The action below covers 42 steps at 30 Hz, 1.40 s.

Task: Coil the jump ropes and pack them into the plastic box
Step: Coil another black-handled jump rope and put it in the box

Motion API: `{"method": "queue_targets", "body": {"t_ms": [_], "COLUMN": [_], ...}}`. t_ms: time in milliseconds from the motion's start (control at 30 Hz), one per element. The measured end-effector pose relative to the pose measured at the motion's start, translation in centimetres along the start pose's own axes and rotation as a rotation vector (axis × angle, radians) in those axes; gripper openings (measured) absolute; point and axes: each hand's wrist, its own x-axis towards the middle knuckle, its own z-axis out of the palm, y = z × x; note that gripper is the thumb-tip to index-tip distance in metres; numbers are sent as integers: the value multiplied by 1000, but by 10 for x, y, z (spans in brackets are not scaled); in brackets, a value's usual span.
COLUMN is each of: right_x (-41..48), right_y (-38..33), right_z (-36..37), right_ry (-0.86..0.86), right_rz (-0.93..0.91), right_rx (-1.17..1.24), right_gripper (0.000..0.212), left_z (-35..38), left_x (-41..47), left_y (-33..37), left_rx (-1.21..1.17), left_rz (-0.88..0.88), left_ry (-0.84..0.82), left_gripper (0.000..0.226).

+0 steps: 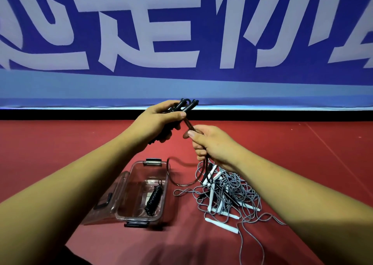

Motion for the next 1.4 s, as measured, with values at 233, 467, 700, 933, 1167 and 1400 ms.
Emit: {"method": "queue_targets", "body": {"t_ms": [233,467,700,933,1167,1400], "right_x": [-5,-7,-1,-1,6,2], "right_y": [-8,-21,-18,-21,-1,3], "right_z": [-1,-10,-30,-35,-23,-23], "right_ry": [38,64,171,202,-10,5], "right_rz": [-70,-237,-305,-168,-6,63], "right_rx": [-683,-1099,-904,-274,-66,-206], "right_gripper": [21,27,11,11,17,13], "left_z": [-25,-7,18,16,17,6], "left_x": [15,8,-1,-12,-9,2], "left_y": [-23,-22,-13,-3,-3,-8], "left_rx": [549,1250,1202,582,135,138], "left_rz": [-2,116,228,167,122,39], "left_ry": [116,-86,-348,-323,-93,71], "left_gripper": [25,35,20,12,33,17]}}
